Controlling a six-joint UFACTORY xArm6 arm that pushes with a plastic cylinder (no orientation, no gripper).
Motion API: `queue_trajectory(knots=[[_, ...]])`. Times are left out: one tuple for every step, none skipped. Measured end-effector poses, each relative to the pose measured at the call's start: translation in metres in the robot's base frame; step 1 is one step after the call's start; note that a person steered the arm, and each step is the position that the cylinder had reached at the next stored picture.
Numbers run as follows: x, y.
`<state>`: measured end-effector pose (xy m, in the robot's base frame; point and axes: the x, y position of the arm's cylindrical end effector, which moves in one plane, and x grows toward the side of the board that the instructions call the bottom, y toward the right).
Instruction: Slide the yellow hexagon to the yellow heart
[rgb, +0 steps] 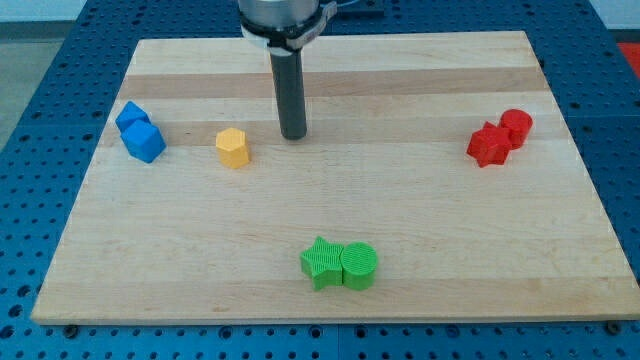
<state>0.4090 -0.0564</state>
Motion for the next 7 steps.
queue_trajectory(knots=[[0.077,-0.073],[0.091,-0.099],[0.048,-0.095],[0.042,-0.094],[0.040,-0.081],[0.018,-0.063],[-0.026,-0.046]])
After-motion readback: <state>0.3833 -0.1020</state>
